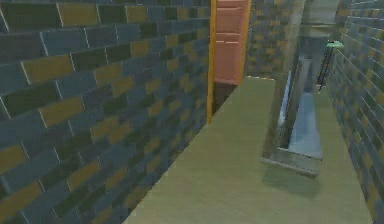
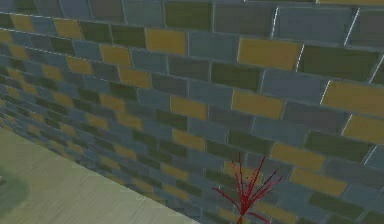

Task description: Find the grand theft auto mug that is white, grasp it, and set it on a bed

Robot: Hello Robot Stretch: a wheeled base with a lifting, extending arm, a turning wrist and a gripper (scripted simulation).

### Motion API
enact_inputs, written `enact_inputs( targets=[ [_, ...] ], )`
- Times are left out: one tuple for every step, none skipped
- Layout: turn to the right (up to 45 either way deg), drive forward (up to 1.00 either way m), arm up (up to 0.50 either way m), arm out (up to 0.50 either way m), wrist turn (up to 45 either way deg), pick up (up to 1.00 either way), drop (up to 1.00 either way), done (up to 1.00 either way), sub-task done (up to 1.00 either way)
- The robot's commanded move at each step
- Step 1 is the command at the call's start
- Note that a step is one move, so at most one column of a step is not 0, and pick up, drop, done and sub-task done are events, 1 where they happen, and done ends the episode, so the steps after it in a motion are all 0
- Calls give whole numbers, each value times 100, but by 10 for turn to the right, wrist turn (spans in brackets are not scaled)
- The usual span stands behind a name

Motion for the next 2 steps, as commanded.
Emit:
enact_inputs(
  targets=[
    [0, 100, 0, 0, 0, 0, 0, 0, 0],
    [120, 0, 0, 0, 0, 0, 0, 0, 0]
  ],
)
